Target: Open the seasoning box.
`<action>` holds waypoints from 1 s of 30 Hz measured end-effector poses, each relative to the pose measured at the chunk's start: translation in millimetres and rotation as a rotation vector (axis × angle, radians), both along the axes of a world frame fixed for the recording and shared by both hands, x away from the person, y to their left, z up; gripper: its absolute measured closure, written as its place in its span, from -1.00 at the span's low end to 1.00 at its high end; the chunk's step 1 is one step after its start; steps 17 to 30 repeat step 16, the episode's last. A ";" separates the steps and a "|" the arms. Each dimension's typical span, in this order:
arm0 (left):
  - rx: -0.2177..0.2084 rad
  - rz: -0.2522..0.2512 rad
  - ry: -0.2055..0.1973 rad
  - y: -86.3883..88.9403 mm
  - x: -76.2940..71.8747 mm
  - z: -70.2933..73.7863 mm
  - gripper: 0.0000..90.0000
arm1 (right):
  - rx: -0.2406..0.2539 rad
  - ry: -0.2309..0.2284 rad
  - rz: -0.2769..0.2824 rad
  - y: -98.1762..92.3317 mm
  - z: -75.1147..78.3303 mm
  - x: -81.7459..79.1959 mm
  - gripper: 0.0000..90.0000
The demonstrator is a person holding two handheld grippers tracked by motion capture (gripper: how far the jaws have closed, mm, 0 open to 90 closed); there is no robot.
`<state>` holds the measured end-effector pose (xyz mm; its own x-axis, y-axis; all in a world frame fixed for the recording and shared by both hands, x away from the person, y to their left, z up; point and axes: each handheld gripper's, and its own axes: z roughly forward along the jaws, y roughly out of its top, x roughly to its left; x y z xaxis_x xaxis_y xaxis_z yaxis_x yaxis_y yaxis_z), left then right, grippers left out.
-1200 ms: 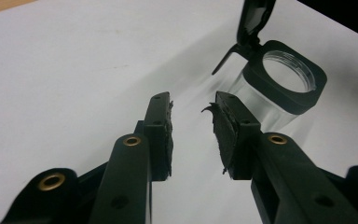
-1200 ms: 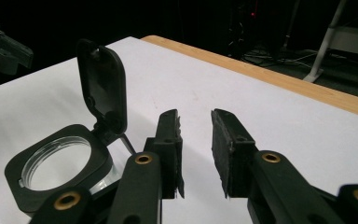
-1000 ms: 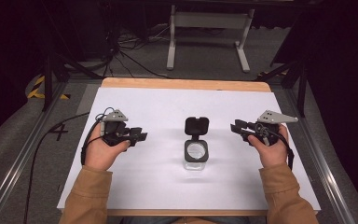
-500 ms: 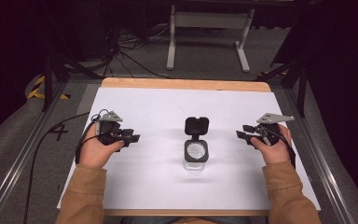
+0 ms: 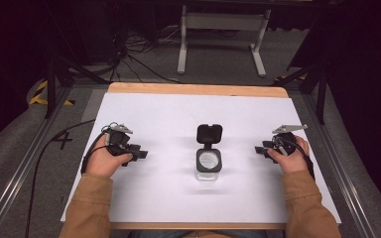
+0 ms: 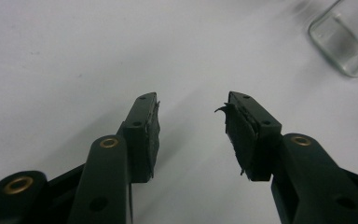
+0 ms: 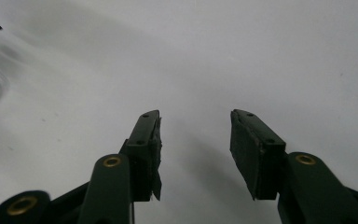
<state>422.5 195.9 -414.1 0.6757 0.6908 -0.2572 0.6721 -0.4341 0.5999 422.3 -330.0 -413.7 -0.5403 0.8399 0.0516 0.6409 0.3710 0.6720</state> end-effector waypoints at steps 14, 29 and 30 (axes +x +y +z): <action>0.071 -0.044 0.079 -8.9 0.4 -8.0 0.11 | -0.045 0.058 0.003 4.4 -11.9 2.2 0.16; 0.067 -0.034 0.061 -9.0 0.3 -6.6 0.08 | -0.040 0.037 -0.004 3.5 -10.5 1.9 0.13; 0.067 -0.034 0.061 -9.0 0.3 -6.6 0.08 | -0.040 0.037 -0.004 3.5 -10.5 1.9 0.13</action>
